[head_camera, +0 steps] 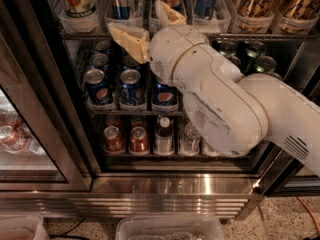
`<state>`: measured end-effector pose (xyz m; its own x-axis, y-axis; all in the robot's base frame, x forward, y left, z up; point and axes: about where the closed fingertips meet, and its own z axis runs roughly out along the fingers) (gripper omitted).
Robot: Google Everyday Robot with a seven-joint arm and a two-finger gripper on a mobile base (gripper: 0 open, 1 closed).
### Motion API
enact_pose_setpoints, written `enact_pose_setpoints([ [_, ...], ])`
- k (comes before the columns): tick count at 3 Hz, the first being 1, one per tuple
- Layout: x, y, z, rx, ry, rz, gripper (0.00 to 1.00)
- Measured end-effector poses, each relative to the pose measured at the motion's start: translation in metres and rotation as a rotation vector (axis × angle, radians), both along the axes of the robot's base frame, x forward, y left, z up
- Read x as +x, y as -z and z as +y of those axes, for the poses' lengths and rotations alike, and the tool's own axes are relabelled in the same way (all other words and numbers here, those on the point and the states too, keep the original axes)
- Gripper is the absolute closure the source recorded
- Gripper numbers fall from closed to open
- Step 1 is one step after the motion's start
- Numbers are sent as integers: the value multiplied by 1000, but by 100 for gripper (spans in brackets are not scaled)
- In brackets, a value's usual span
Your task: Pick redbull can from top shelf of fridge
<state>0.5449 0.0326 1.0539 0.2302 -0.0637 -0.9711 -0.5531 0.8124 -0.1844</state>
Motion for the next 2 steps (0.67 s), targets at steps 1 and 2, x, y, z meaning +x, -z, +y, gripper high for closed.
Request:
enact_pose_setpoints([
  [1,9,-5,13,4,-29,-12,29],
  [2,17,-12,20,24,-47,-20,30],
])
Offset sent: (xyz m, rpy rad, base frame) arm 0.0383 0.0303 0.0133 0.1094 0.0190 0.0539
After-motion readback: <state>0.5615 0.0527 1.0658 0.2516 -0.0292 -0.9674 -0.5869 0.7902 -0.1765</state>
